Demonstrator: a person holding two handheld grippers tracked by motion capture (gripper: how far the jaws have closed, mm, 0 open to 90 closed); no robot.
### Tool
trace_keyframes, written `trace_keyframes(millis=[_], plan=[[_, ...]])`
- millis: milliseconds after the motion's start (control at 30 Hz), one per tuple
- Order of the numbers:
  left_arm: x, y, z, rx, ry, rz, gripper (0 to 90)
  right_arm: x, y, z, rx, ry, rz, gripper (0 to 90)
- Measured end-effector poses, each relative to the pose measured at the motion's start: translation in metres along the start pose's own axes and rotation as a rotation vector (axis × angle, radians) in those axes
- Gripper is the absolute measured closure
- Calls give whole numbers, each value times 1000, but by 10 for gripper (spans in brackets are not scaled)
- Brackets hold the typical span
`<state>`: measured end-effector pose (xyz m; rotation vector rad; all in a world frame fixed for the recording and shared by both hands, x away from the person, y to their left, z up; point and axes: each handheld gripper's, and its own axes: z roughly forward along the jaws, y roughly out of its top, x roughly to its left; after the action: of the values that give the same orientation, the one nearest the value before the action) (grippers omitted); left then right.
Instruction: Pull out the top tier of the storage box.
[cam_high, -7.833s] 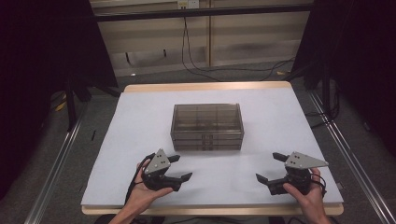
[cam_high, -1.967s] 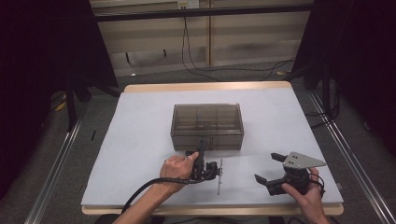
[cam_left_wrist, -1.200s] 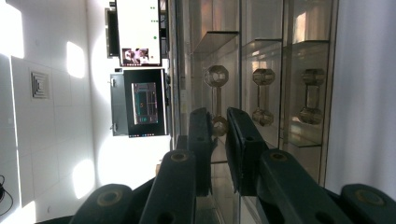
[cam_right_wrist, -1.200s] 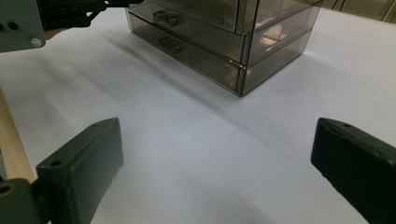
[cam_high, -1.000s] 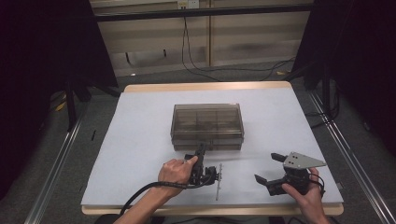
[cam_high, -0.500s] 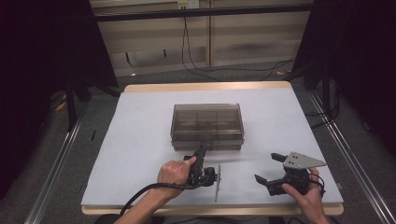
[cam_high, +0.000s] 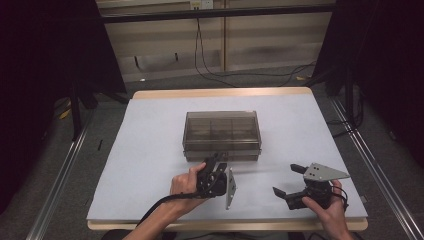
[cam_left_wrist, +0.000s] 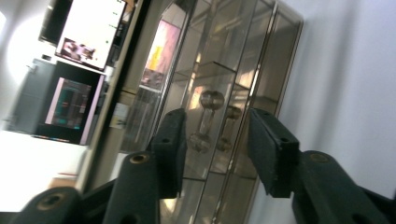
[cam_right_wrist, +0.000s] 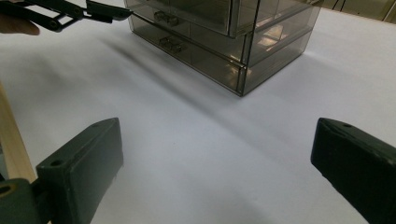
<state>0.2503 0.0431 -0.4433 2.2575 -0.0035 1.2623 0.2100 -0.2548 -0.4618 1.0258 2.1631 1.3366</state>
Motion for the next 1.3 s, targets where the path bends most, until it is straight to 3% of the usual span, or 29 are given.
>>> trace_keyframes(millis=[33, 67, 167, 200, 300, 333, 433, 700, 800, 867, 933, 1000, 1033, 1167, 1300], plan=[[6, 0, -2, -12, -40, -58, 548, 0, 0, 0, 0, 1, 0, 24], [6, 0, -2, -12, -40, -58, 547, 0, 0, 0, 0, 1, 0, 24], [16, -2, -4, -50, -113, -161, 539, 0, 0, 0, 0, 1, 0, 24], [20, -3, -4, -64, -133, -172, 539, 0, 0, 0, 0, 1, 0, 24], [33, -4, -7, -108, -234, -265, 540, 0, 0, 0, 0, 1, 0, 24], [33, -4, -7, -108, -234, -265, 537, 0, 0, 0, 0, 1, 0, 24], [42, -6, -8, -138, -292, -323, 534, 0, 0, 0, 0, 2, 0, 24], [66, -17, -13, -214, -363, -441, 602, -1, 0, 0, -1, 1, -2, 24], [75, -20, -14, -221, -387, -460, 661, 0, 0, 1, -1, 4, -4, 24], [81, -21, -12, -211, -433, -465, 679, 0, 0, 1, 2, 2, -3, 24], [86, -22, -10, -209, -427, -476, 698, 0, 0, 1, 2, 1, -3, 24], [93, -23, -6, -206, -488, -488, 703, 0, 0, 1, 1, 2, -3, 24], [96, -23, -4, -198, -510, -475, 703, 0, 0, 2, 1, 3, -6, 24], [105, -25, 1, -184, -543, -496, 728, 0, 0, 1, 2, 1, -3, 24], [112, -29, 9, -175, -616, -513, 716, 0, 0, 2, 2, 3, -6, 24]])
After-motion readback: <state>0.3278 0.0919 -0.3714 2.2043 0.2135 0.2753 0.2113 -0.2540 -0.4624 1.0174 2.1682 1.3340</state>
